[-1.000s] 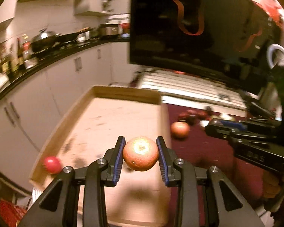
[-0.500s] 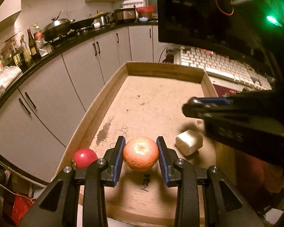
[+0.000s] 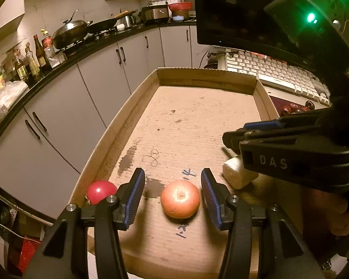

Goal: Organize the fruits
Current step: 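Carry orange and plum into cardboard tray and open both tools, then return both tools to the fruits and approach the next ones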

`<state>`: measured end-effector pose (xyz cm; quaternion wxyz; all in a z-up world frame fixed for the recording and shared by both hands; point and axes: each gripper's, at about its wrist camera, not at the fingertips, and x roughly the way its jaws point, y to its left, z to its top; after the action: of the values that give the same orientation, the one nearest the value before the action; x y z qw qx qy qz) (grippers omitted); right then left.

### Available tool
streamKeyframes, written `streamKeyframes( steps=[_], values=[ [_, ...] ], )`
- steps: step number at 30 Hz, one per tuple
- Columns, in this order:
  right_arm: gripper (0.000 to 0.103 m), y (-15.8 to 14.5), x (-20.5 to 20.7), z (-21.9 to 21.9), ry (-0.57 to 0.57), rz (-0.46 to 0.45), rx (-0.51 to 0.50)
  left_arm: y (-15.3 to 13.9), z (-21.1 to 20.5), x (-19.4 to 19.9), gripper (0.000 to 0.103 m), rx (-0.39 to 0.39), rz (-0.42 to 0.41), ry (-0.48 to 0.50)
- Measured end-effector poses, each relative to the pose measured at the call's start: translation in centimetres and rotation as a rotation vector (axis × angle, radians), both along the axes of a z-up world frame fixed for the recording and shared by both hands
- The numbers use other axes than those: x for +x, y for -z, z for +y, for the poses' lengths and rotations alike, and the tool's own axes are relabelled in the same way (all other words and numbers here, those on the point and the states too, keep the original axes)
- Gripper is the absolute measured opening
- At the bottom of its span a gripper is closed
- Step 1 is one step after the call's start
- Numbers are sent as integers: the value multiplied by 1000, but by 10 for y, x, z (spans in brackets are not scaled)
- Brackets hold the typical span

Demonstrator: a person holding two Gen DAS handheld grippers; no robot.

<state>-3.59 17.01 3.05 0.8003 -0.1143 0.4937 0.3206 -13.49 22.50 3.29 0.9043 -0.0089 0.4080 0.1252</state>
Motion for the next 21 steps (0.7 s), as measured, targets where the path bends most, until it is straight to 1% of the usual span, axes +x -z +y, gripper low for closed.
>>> streamKeyframes(
  steps=[1, 3, 5, 7, 9, 11, 13, 17, 19, 21],
  values=[
    [33, -1, -1, -1, 0, -3, 6, 0, 0, 0, 58, -3, 1, -2],
    [33, -5, -1, -5, 0, -9, 20, -3, -2, 0, 65, -5, -7, -10],
    [34, -11, -3, -10, -4, -21, 41, -7, -4, -1, 67, -7, -24, -15],
    [34, -21, -5, -18, -5, -47, 64, -11, -8, -2, 72, -10, -45, -16],
    [35, -29, -7, -27, -4, -67, 92, -13, -13, -2, 74, -3, -55, -11],
    [36, -38, -8, -40, 7, -90, 127, -11, -20, 0, 74, 5, -49, -3],
    [40, -45, -9, -55, 29, -106, 153, -10, -25, 1, 74, 5, -41, -2],
    [40, -46, -9, -75, 63, -109, 169, -8, -36, 3, 74, -2, -28, 13],
    [40, -45, -11, -85, 66, -112, 172, -16, -42, 3, 74, -2, -49, 21],
    [40, -43, -12, -97, 77, -125, 156, -23, -50, 0, 75, 14, -87, 34]
  ],
)
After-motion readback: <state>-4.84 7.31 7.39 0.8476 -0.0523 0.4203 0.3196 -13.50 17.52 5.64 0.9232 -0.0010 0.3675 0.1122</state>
